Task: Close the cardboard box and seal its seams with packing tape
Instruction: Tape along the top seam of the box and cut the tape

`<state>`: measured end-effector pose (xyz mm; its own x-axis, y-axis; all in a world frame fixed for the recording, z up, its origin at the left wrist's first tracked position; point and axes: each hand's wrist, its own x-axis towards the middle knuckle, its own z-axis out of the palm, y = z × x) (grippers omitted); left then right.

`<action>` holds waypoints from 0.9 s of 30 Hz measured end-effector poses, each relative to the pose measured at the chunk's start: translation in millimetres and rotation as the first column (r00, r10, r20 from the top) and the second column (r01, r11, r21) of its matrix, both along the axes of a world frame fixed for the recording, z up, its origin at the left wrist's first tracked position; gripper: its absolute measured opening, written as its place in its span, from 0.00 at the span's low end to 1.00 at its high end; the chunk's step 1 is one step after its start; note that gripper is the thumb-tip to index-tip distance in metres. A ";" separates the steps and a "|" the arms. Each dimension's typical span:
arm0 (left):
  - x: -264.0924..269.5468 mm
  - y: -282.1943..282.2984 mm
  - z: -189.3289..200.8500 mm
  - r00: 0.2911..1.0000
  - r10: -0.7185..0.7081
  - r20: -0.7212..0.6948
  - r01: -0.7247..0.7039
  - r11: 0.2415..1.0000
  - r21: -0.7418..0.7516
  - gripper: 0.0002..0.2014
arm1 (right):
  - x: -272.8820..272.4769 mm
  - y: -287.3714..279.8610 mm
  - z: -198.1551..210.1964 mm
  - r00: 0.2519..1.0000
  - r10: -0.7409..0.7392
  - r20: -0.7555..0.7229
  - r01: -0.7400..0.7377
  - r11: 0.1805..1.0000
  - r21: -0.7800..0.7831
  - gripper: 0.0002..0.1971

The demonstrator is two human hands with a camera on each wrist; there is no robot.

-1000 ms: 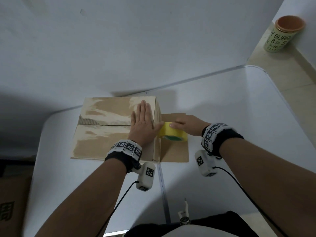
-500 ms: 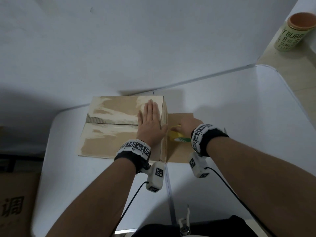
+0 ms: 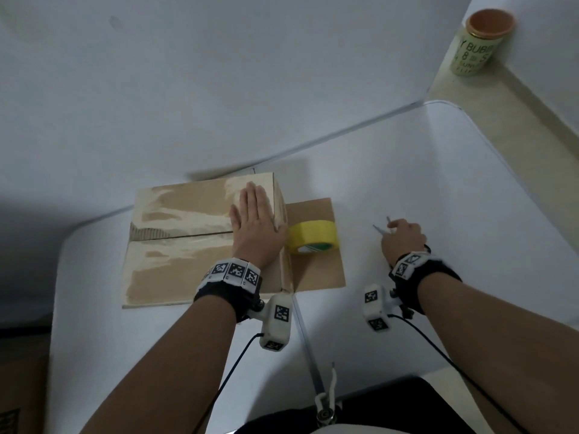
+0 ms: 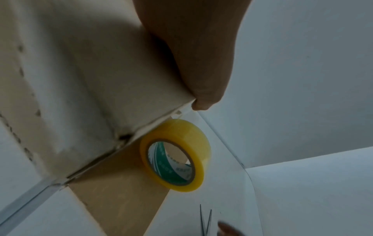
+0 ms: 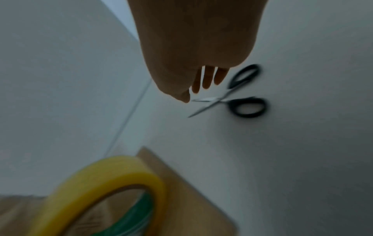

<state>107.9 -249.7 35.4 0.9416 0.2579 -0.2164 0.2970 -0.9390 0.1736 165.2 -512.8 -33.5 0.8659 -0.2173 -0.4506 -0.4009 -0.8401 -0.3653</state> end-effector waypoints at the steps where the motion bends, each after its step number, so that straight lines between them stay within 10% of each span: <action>1: -0.4 0.1 -0.4 1.000 -0.001 0.012 0.001 1.000 0.003 0.43 | -10.1 -10.4 -5.8 0.999 -0.037 -0.008 0.037 0.999 -0.021 0.16; 16: 1.5 6.0 -5.5 0.999 0.003 0.044 -0.001 1.000 -0.026 0.45 | -50.0 -28.3 -33.0 0.997 0.061 0.043 -0.058 0.996 -0.065 0.21; 21: 2.6 5.5 -1.2 0.997 0.026 0.067 -0.020 0.996 -0.082 0.39 | -41.9 -20.6 -20.6 0.993 -0.114 0.034 0.107 0.983 0.148 0.20; 24: 6.2 11.4 8.7 0.999 0.023 0.034 -0.018 0.992 -0.127 0.38 | -31.4 -10.9 -14.6 0.954 -0.296 -0.054 0.290 0.852 0.437 0.19; 27: 13.3 16.6 22.8 0.997 -0.054 0.058 0.057 0.997 -0.052 0.35 | -24.4 3.5 1.9 0.893 -0.384 -0.233 0.422 0.538 0.730 0.18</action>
<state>121.3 -233.1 58.2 0.9652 0.1947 -0.1744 0.2333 -0.9425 0.2392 140.8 -509.4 -31.6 0.7518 -0.1116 -0.6499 -0.6558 -0.0238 -0.7546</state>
